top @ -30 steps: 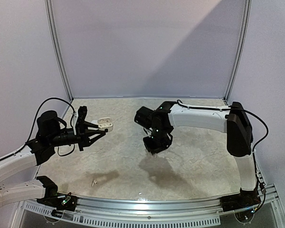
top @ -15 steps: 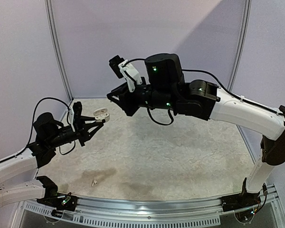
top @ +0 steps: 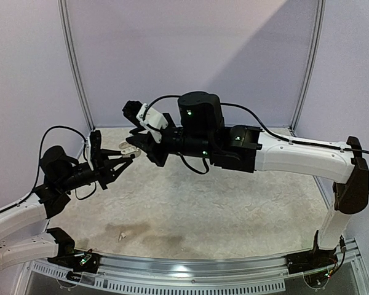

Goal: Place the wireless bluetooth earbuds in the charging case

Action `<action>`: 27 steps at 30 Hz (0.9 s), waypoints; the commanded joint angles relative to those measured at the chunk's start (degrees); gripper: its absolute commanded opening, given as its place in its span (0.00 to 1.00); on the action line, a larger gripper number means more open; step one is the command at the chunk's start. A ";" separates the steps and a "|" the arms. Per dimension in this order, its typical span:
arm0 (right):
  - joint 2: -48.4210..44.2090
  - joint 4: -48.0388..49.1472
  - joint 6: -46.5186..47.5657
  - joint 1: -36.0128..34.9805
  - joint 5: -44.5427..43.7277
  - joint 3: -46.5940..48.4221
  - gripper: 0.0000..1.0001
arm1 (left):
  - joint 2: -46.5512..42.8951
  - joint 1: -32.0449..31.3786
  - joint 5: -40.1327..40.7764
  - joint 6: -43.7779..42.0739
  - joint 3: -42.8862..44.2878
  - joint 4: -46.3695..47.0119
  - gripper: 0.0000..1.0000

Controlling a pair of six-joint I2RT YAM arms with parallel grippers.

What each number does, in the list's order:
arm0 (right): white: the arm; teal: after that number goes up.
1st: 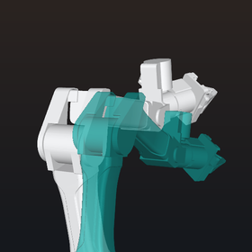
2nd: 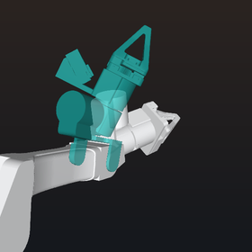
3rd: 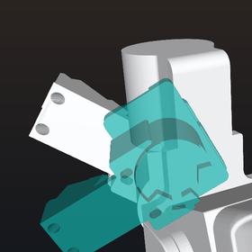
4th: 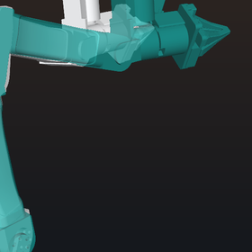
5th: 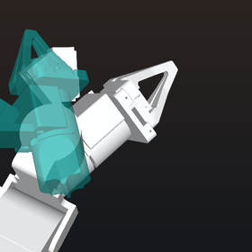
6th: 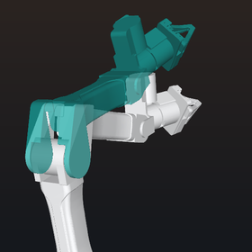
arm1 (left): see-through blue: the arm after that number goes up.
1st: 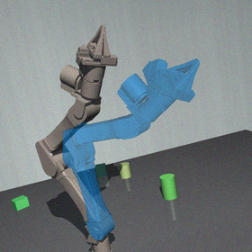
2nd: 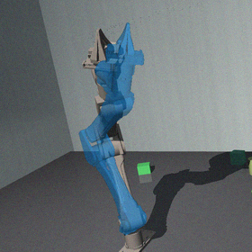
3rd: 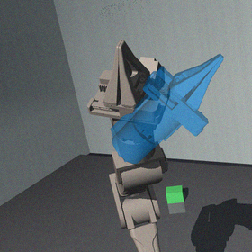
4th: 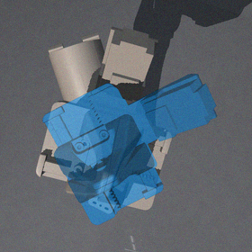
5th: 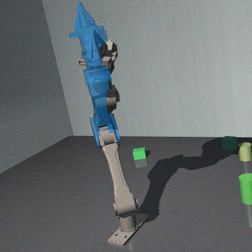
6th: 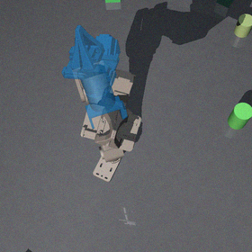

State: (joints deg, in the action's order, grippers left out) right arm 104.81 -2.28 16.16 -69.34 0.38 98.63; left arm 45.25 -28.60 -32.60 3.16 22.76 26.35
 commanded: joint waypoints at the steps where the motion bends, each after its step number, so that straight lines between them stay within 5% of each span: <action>1: 1.27 2.85 4.64 -0.18 -1.84 -0.37 0.00 | -0.73 -0.76 -1.65 0.56 0.21 0.75 0.00; 27: 2.02 -0.57 5.81 0.56 -5.12 -3.27 0.00 | -0.23 -0.67 -2.21 0.84 1.11 0.85 0.00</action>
State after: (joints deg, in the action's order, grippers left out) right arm 105.84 -1.54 21.80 -69.25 -3.66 96.47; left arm 45.21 -28.62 -34.11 4.14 22.79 26.33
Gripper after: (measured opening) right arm 0.164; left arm 0.233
